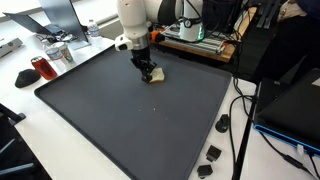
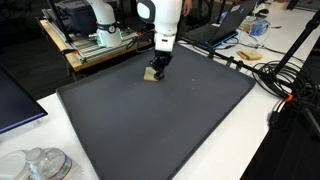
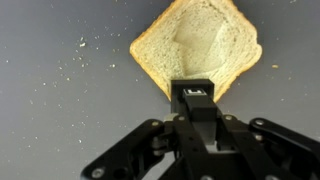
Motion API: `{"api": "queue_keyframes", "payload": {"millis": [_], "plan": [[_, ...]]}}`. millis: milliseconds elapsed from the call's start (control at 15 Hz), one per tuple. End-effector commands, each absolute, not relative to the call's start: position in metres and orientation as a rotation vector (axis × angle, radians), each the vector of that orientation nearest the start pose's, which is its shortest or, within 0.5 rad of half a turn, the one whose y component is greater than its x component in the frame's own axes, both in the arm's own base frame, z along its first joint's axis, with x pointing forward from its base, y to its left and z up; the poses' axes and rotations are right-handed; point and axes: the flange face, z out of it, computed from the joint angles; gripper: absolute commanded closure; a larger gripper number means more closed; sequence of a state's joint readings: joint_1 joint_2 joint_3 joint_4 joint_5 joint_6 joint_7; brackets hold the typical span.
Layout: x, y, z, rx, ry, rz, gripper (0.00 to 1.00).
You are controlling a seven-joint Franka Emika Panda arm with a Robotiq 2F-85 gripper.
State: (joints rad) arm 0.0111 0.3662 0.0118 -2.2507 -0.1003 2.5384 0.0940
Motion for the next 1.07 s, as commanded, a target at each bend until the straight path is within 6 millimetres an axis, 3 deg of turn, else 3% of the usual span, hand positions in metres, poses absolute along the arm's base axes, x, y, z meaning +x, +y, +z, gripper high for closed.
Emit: {"api": "queue_keyframes", "payload": {"millis": [0, 333, 667, 1000], "plan": [[0.516, 0.017, 0.221, -3.202, 0.037, 0.088, 0.95], [0.52, 0.023, 0.248, -3.215, 0.18, 0.085, 0.95], [0.543, 0.032, 0.266, -3.276, 0.594, 0.142, 0.95], [0.567, 0.056, 0.275, -3.309, 0.947, 0.198, 0.95]]}}
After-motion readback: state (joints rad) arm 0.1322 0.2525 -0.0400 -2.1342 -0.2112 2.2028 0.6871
